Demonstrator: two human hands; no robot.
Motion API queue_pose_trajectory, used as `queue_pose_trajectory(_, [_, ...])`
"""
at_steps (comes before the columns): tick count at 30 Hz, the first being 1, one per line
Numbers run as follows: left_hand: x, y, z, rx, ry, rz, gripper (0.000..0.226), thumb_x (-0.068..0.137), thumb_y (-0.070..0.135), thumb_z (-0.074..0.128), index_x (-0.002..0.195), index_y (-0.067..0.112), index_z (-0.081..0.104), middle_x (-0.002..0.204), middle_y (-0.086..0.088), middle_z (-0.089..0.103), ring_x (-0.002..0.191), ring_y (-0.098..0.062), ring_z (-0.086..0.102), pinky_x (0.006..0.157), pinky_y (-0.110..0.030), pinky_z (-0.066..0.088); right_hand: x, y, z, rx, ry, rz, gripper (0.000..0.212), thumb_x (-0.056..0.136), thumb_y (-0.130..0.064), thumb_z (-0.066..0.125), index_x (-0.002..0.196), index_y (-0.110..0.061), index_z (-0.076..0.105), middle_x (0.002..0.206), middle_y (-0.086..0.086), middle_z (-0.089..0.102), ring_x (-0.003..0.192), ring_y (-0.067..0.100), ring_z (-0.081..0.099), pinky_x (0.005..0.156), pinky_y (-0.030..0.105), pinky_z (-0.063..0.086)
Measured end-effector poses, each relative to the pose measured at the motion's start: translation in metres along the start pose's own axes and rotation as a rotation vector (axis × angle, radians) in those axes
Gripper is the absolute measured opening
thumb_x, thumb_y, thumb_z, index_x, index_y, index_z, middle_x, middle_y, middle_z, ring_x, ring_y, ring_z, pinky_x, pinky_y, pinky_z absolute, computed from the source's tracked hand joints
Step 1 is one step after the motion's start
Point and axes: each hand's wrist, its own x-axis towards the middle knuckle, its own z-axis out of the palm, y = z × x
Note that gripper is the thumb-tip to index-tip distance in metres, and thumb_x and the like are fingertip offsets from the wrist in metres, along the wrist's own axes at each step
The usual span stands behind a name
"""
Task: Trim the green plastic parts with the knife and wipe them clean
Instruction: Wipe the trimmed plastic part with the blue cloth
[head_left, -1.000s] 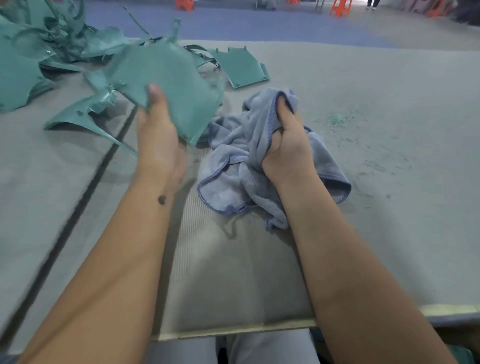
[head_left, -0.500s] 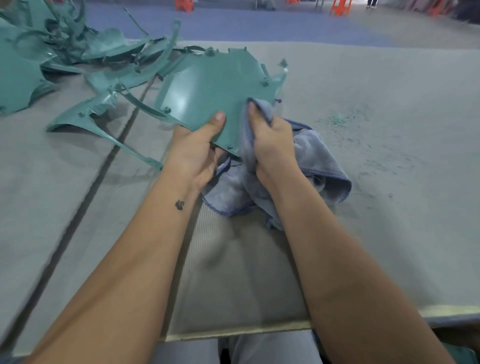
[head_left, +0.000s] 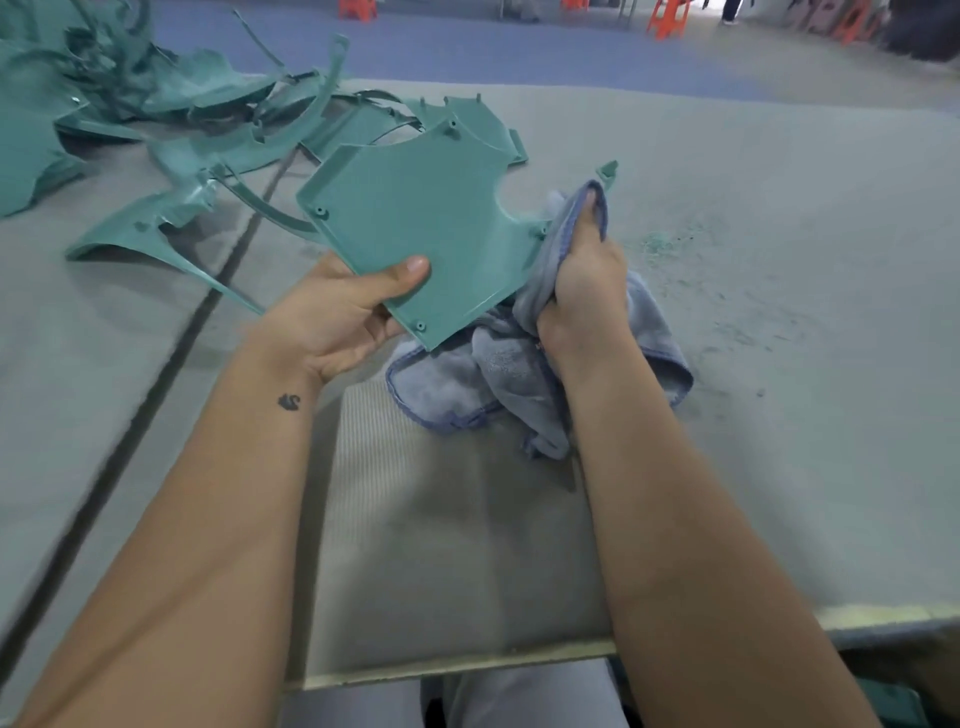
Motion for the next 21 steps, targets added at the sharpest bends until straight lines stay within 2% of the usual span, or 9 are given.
queue_pose_trajectory(3, [-0.005,0.003,-0.012,0.033,-0.078,-0.031,0.040,0.079,0.005,0.055,0.117,0.013,0.061,0.106,0.001,0.074,0.100,-0.015,0.070,0.078,-0.028,0.059,0.006,-0.006,-0.005,0.013,0.049,-0.016,0.029,0.093,-0.046,0.058,0.083,-0.019,0.062,0.067,-0.005,0.066,0.064,0.013,0.066,0.054,0.023,0.053])
queue_pose_trajectory(5, [-0.007,0.004,-0.019,0.017,-0.110,-0.050,0.040,0.079,0.003,0.052,0.117,0.013,0.063,0.107,-0.001,0.074,0.100,-0.017,0.070,0.077,-0.028,0.059,0.008,-0.007,-0.007,-0.036,0.025,-0.057,0.032,0.096,-0.043,0.055,0.073,-0.019,0.054,0.060,-0.006,0.060,0.056,0.013,0.059,0.047,0.021,0.048])
queue_pose_trajectory(7, [-0.009,0.005,-0.024,-0.011,-0.154,-0.068,0.036,0.079,0.005,0.057,0.109,0.015,0.073,0.107,-0.002,0.074,0.099,-0.017,0.071,0.076,-0.027,0.059,0.011,-0.010,-0.009,0.123,-0.053,-0.006,0.036,0.098,-0.044,0.050,0.088,-0.011,0.060,0.076,0.004,0.066,0.070,0.026,0.065,0.058,0.029,0.055])
queue_pose_trajectory(9, [-0.011,0.007,-0.028,-0.023,-0.223,-0.083,0.035,0.068,0.013,0.080,0.102,0.017,0.078,0.107,-0.002,0.074,0.099,-0.017,0.071,0.076,-0.027,0.058,0.014,-0.017,-0.014,0.408,-0.142,0.069,0.049,0.098,-0.049,0.043,0.117,-0.006,0.055,0.097,0.017,0.063,0.089,0.036,0.065,0.073,0.042,0.058])
queue_pose_trajectory(11, [-0.013,0.007,-0.029,-0.011,-0.261,-0.108,0.057,0.047,0.021,0.096,0.101,0.017,0.078,0.107,-0.004,0.074,0.099,-0.018,0.071,0.076,-0.028,0.059,0.017,-0.025,-0.023,0.493,-0.128,0.070,0.044,0.101,-0.043,0.039,0.116,-0.006,0.056,0.090,0.016,0.066,0.076,0.026,0.061,0.067,0.031,0.056])
queue_pose_trajectory(14, [-0.007,0.001,-0.023,-0.061,-0.197,-0.093,0.047,0.059,0.013,0.086,0.105,0.012,0.076,0.106,-0.007,0.074,0.097,-0.020,0.071,0.074,-0.028,0.059,0.021,-0.024,-0.027,0.438,-0.115,0.054,0.048,0.101,-0.037,0.042,0.124,0.004,0.054,0.119,0.024,0.063,0.104,0.031,0.064,0.095,0.041,0.051])
queue_pose_trajectory(15, [-0.006,0.000,-0.018,-0.084,-0.148,-0.075,0.040,0.069,0.008,0.074,0.108,0.011,0.073,0.105,-0.007,0.074,0.097,-0.020,0.071,0.074,-0.029,0.060,0.020,-0.023,-0.025,0.387,-0.104,0.054,0.047,0.101,-0.038,0.043,0.120,0.004,0.054,0.120,0.020,0.063,0.103,0.029,0.065,0.092,0.040,0.053])
queue_pose_trajectory(17, [-0.005,-0.004,-0.012,-0.105,-0.070,-0.045,0.035,0.076,0.000,0.057,0.107,0.010,0.071,0.105,-0.007,0.074,0.096,-0.021,0.072,0.074,-0.030,0.060,0.016,-0.021,-0.020,0.331,-0.083,0.045,0.036,0.099,-0.040,0.047,0.095,-0.004,0.052,0.104,0.016,0.059,0.075,0.023,0.060,0.071,0.032,0.053])
queue_pose_trajectory(21, [-0.001,-0.010,-0.001,-0.083,0.009,0.014,0.032,0.079,0.000,0.057,0.107,0.011,0.068,0.102,-0.004,0.075,0.095,-0.019,0.071,0.079,-0.032,0.060,0.007,-0.016,-0.017,-0.102,0.018,-0.153,0.030,0.097,-0.042,0.052,0.087,-0.015,0.060,0.071,-0.003,0.061,0.060,0.010,0.059,0.058,0.022,0.052])
